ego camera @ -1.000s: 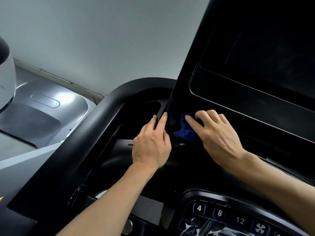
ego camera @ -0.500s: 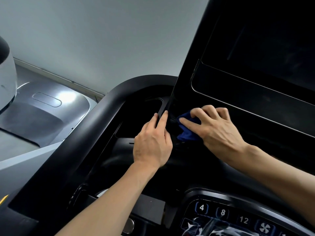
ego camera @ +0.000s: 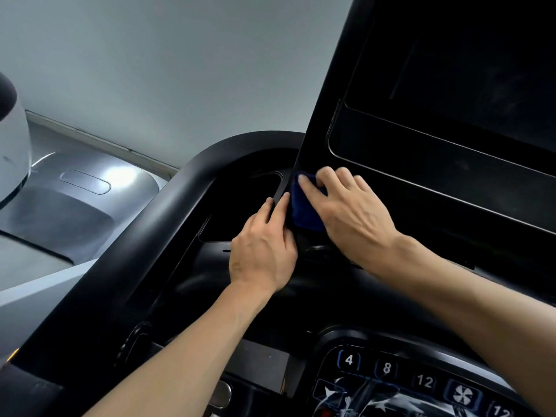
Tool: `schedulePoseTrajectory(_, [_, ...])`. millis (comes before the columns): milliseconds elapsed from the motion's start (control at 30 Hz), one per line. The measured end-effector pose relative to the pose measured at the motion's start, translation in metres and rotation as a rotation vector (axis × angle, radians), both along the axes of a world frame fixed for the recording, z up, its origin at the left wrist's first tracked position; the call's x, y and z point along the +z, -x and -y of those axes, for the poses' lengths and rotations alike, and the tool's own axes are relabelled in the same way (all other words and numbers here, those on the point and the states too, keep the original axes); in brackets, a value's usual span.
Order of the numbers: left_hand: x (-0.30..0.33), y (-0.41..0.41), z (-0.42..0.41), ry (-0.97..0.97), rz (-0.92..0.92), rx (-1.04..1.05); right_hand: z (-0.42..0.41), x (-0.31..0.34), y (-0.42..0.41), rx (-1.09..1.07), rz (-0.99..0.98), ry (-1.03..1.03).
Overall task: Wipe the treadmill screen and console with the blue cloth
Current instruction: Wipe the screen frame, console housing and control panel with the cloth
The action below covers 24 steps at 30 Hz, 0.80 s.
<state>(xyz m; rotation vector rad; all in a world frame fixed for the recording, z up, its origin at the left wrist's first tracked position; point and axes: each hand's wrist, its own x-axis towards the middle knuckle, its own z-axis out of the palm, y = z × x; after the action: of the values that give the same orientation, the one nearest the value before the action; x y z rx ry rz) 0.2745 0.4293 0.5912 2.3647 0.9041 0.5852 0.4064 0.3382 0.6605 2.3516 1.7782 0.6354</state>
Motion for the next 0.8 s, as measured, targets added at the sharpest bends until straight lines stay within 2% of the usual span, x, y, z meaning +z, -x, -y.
schedulePoseTrajectory(233, [0.002,0.000,0.002,0.005,-0.006,-0.003,0.038,0.007,-0.012,0.039,0.031,0.049])
schedulePoseTrajectory(400, [0.002,0.001,0.001,0.005,-0.019,-0.006,0.003,0.007,-0.002,0.052,0.002,0.029])
schedulePoseTrajectory(500, [0.003,0.001,0.001,0.006,-0.010,0.000,0.028,0.006,-0.010,0.061,-0.016,0.027])
schedulePoseTrajectory(633, [0.002,0.000,0.002,0.009,-0.009,0.005,0.082,0.004,-0.026,-0.023,-0.060,-0.024])
schedulePoseTrajectory(800, [0.004,0.000,0.002,0.011,-0.010,0.011,0.079,0.007,-0.007,-0.185,-0.151,-0.061])
